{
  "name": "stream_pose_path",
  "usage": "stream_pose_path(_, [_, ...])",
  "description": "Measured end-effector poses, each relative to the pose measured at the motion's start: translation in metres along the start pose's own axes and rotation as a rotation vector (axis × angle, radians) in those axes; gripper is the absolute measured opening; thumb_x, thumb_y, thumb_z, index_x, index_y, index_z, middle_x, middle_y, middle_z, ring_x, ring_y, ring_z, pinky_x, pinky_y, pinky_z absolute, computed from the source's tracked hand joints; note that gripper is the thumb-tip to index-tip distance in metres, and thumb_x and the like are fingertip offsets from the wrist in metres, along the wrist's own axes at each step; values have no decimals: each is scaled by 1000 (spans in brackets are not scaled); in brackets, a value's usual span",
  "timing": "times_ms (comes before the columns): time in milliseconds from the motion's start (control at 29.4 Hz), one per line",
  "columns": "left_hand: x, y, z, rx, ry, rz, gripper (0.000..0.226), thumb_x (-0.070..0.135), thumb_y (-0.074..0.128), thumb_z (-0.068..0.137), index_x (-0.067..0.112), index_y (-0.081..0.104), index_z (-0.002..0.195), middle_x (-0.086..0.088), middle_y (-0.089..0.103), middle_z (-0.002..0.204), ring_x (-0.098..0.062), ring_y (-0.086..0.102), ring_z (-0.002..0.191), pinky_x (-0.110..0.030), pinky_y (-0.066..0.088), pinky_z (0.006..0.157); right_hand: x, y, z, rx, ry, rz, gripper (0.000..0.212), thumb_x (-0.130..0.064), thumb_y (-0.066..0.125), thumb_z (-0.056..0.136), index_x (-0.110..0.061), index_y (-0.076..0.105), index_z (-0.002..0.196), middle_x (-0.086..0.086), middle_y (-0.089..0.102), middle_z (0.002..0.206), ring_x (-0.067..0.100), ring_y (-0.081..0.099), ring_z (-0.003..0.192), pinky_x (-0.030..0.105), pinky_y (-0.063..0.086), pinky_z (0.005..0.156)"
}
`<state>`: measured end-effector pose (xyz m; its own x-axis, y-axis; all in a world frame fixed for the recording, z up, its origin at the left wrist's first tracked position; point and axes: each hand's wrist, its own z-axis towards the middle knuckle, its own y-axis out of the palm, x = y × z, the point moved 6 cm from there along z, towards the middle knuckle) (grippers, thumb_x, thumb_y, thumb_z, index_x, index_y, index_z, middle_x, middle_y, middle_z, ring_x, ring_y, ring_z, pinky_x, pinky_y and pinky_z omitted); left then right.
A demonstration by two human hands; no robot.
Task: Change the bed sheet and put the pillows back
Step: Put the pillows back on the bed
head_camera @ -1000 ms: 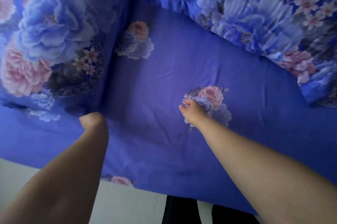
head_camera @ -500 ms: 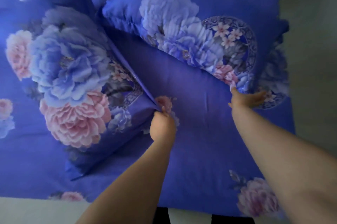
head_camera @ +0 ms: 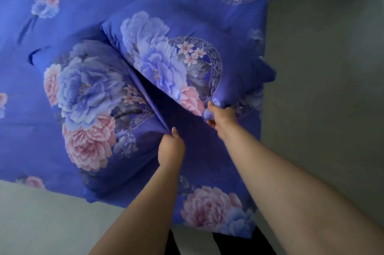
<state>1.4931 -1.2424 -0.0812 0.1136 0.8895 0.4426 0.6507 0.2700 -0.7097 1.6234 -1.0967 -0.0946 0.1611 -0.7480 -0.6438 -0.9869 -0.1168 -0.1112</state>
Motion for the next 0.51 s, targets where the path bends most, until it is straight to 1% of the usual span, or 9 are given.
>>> stream_pose_path(68, [22, 9, -42, -49, 14, -16, 57, 46, 30, 100, -2, 58, 87, -28, 65, 104, -41, 60, 96, -33, 34, 67, 31, -42, -36, -27, 106, -16, 40, -38, 72, 81, -4, 59, 98, 11, 64, 71, 20, 60, 51, 25, 48, 47])
stream_pose_path(136, [40, 21, -83, -131, 27, -7, 66, 51, 31, 98, -5, 64, 92, -27, 66, 103, -40, 61, 99, -31, 35, 70, 52, -83, -67, -22, 165, -36, 54, -40, 73, 80, 5, 60, 107, 19, 68, 90, 27, 66, 69, 29, 51, 56])
stream_pose_path(170, [48, 28, -103, -174, 36, -3, 69, 54, 31, 97, -5, 66, 91, -26, 67, 99, -39, 62, 98, -31, 36, 70, 58, -100, -80, -20, 187, -39, 57, -39, 73, 80, 9, 61, 109, 22, 68, 96, 29, 66, 75, 32, 53, 61])
stream_pose_path(238, [56, 40, -133, -231, 41, 1, 70, 59, 32, 94, -1, 66, 84, -21, 67, 87, -37, 63, 90, -31, 38, 67, 60, -125, -97, -22, 181, -9, 51, -36, 73, 81, 8, 64, 106, 22, 69, 95, 31, 66, 75, 36, 56, 65])
stream_pose_path(306, [64, 48, -152, -270, 40, -14, 72, 65, 32, 91, 2, 64, 78, -18, 67, 82, -34, 63, 81, -33, 40, 66, 46, -146, -105, -5, 116, -3, 46, -34, 73, 81, 4, 65, 107, 20, 69, 100, 32, 68, 83, 42, 58, 74])
stream_pose_path(340, [70, 49, -157, -274, 46, -29, 74, 68, 32, 89, 2, 63, 76, -18, 67, 83, -33, 63, 80, -34, 42, 68, 33, -156, -106, 10, 41, -43, 47, -34, 73, 80, 2, 66, 109, 19, 69, 103, 32, 68, 89, 45, 57, 80])
stream_pose_path(374, [81, 47, -170, -274, 52, -36, 76, 70, 31, 88, 4, 63, 71, -19, 67, 82, -34, 63, 80, -36, 44, 71, 16, -170, -110, 28, -36, -76, 47, -35, 72, 80, 0, 66, 110, 17, 69, 106, 31, 67, 94, 46, 55, 85])
stream_pose_path(442, [95, 40, -168, -253, 64, -60, 77, 73, 28, 86, 7, 58, 61, -16, 64, 72, -34, 63, 76, -37, 47, 73, -13, -170, -115, 54, -156, -104, 47, -37, 71, 79, -4, 66, 113, 15, 67, 111, 31, 65, 100, 45, 53, 89])
stream_pose_path(510, [125, 37, -195, -215, 34, -103, 79, 75, 25, 85, 9, 58, 56, -10, 60, 56, -30, 61, 63, -34, 46, 63, -53, -198, -129, 31, -230, -131, 45, -37, 70, 80, -7, 67, 112, 15, 68, 110, 32, 65, 100, 45, 53, 88])
